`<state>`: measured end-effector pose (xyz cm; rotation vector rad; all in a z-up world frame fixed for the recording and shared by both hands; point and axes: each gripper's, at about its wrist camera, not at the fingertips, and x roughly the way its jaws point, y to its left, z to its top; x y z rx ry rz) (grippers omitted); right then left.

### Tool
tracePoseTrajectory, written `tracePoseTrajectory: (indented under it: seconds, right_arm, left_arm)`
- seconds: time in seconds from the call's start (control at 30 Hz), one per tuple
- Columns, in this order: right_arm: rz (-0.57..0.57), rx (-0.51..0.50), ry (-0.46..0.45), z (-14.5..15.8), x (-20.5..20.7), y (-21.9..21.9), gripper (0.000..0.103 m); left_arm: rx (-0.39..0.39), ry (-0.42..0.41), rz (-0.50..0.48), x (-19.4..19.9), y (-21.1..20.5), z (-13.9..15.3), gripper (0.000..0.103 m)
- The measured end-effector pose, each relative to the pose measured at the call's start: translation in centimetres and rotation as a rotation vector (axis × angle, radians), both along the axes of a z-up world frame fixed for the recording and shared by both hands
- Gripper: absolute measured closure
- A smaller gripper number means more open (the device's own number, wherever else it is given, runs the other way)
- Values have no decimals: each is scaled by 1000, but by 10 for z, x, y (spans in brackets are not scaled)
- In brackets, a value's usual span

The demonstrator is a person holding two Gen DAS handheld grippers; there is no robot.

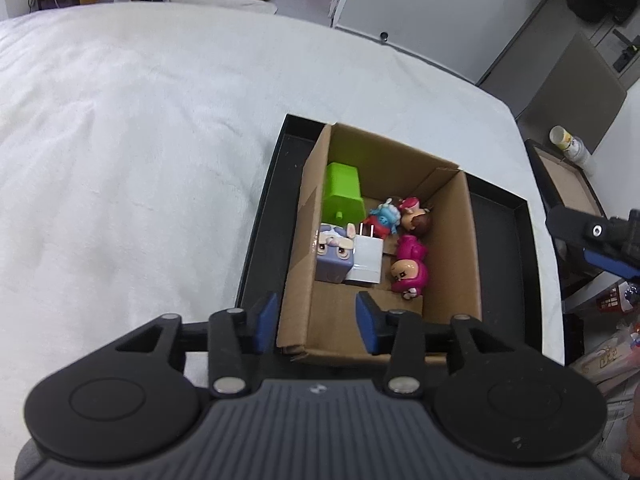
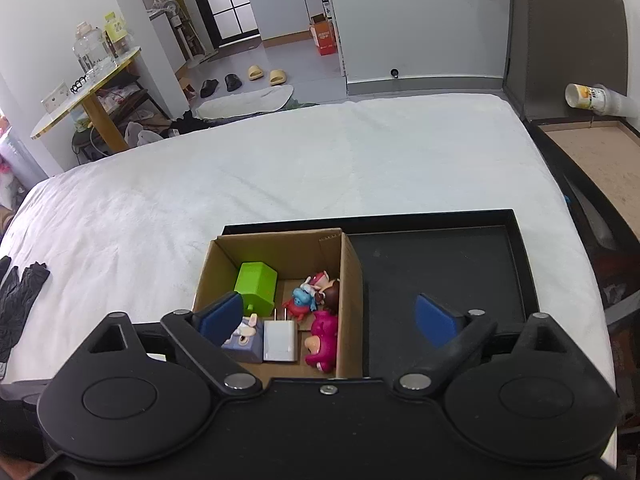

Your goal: Organize rigid objects

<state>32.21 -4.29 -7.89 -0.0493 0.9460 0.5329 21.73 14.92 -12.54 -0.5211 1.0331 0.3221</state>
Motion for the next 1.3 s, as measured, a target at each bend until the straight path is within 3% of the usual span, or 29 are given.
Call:
tracePoseTrajectory:
  seconds: [0.17,0.43,0.73,1.1,1.3]
  right_arm:
    - [-7,9,-1,9,-12,-13,3]
    - [-28,43,-5,26,-32,-40,0]
    - [-69,83,-32,48,-52,-61,0]
    - [-108,153,-81,73,-90,-88,0]
    - [-111,189,-107,84,-116,-98,0]
  left_arm:
    - [39,-32,-10,-8,-10,18,35]
    - [82,-76,-19,-24,-24,48,20]
    - [101,-137,-27,-52,-36,78,12]
    - [118,-239,-31,-94,-44,114,11]
    - [168,-304,-39,-123,-49,134,11]
